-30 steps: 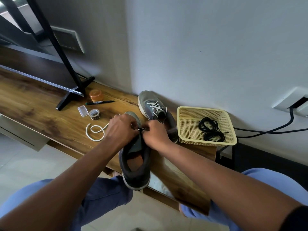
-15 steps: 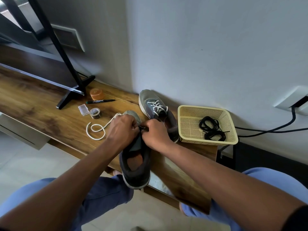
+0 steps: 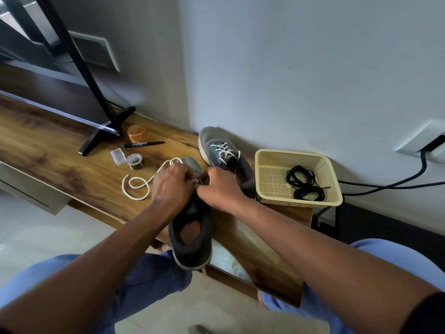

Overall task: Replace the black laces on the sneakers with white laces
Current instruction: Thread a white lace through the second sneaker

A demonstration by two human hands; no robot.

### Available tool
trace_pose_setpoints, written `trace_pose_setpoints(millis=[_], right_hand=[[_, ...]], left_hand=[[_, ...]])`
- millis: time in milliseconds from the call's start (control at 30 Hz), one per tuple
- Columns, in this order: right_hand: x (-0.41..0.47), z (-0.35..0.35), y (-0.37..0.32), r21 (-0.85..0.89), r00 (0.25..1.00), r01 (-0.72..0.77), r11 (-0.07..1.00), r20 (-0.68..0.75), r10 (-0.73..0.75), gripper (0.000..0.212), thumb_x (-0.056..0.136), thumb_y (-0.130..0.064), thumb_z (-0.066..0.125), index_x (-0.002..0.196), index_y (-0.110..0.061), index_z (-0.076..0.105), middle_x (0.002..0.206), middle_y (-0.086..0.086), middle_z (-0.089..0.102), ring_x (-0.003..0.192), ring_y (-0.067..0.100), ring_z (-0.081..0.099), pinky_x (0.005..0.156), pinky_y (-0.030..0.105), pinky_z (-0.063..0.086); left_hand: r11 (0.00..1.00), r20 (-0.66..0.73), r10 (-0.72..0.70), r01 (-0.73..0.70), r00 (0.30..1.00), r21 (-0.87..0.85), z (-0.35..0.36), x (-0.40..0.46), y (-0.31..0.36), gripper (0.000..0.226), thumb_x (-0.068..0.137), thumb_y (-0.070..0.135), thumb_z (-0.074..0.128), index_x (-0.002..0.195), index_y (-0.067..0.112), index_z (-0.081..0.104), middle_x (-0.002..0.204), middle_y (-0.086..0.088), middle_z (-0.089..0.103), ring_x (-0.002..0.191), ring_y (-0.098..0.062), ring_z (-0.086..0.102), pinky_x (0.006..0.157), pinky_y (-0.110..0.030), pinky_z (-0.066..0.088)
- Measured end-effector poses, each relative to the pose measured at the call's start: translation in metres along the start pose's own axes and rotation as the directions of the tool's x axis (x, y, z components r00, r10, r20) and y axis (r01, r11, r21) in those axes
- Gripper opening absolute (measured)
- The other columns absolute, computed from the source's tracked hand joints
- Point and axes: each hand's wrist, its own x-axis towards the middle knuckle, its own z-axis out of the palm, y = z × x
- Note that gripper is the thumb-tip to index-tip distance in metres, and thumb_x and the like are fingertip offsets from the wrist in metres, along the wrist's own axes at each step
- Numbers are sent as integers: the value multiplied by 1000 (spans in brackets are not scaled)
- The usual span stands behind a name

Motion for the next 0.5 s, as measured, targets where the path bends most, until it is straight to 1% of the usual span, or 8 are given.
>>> trace_pose_setpoints(millis=[33,100,133,233,300,367,433,500], right_hand=[[2,-1,1,29,1000,-16,999,-8,16,18,86,-30,62,88,-13,60,85,6,64,87,32,62,74,37,50],[6,-3,2,49,999,-25,999,-27,26,14,90,-25,56,84,-13,57,86,7,63,88,33,62,70,34,44],[7,-4,4,40,999,-17,999,-40,19,11,91,-21,55,86,-12,58,88,8,63,89,34,63,70,33,44],[9,-1,4,-11,996,35,999,-87,-36,9,90,-13,57,96,-8,61,97,14,67,93,37,64,74,36,51],[10,1,4,-35,993,52,998,-102,-56,5,90,-14,60,93,-11,58,96,14,67,93,37,65,74,36,50],[12,2,5,-55,992,63,996,-105,-68,6,88,-15,62,88,-12,56,91,12,66,92,36,66,73,36,50],[13,3,7,-55,992,60,997,-105,-66,7,87,-16,64,88,-11,59,90,10,67,91,34,66,74,37,52],[14,4,9,-40,992,57,998,-114,-61,6,87,-16,65,88,-12,62,90,8,67,91,32,66,73,34,50]], left_hand=[[1000,-13,0,0,1000,-31,-1,0,1,1,85,20,76,86,19,76,82,1,72,82,-24,65,68,-32,37],[997,-33,5,-8,999,-71,-3,-1,3,9,82,18,78,86,22,71,79,4,70,80,-22,63,68,-33,36],[997,-32,15,-18,999,-78,-5,-1,3,12,81,17,80,87,23,70,78,5,70,80,-22,63,68,-33,38],[995,0,33,-33,999,-95,-8,-2,4,17,79,12,79,88,26,75,81,6,73,82,-22,67,69,-32,44],[992,36,21,-16,999,-126,-9,-2,6,25,77,6,73,90,27,77,82,6,74,82,-19,69,70,-30,48],[987,78,1,12,997,-161,-10,-4,8,29,76,3,70,91,27,76,80,7,74,83,-16,70,74,-31,54],[979,111,-35,56,993,-198,-11,-5,9,29,77,1,69,93,25,73,80,7,74,85,-15,71,79,-34,57],[969,135,-63,93,989,-227,-13,-3,7,27,79,2,69,95,24,70,81,6,75,87,-15,72,83,-36,58]])
